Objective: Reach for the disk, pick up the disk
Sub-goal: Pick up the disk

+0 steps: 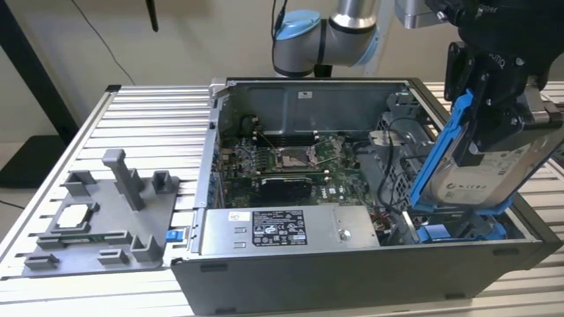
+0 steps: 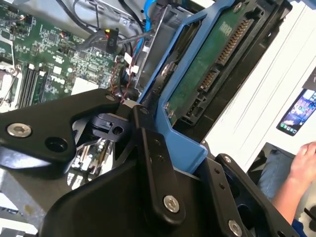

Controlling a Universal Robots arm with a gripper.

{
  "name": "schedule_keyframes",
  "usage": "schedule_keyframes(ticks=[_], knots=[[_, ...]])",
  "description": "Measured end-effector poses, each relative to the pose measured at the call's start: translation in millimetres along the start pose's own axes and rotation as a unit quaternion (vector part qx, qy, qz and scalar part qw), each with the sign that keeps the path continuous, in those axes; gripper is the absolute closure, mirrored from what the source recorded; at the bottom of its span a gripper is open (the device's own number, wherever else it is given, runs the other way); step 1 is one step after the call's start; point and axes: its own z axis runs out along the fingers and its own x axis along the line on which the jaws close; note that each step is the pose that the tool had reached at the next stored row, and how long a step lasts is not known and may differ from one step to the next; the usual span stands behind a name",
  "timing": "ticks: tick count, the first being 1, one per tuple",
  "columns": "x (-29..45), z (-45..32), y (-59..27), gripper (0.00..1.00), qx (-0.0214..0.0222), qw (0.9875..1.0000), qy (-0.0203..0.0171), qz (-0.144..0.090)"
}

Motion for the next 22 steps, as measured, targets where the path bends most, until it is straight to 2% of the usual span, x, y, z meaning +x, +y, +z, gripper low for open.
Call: schedule_keyframes(ticks=[6,12,17,22], knots=[[-2.1,10.1,-8.3,1.00,-0.0003,0.9999,-0.0016,-0.010],[-2.0,19.6,-7.7,1.00,-0.0010,0.9995,-0.0052,-0.030],[-1.4,26.7,-9.3,1.00,-0.0011,0.9995,-0.0056,-0.032],[3.6,28.6,-9.5,1.00,-0.0010,0.9995,-0.0055,-0.032]])
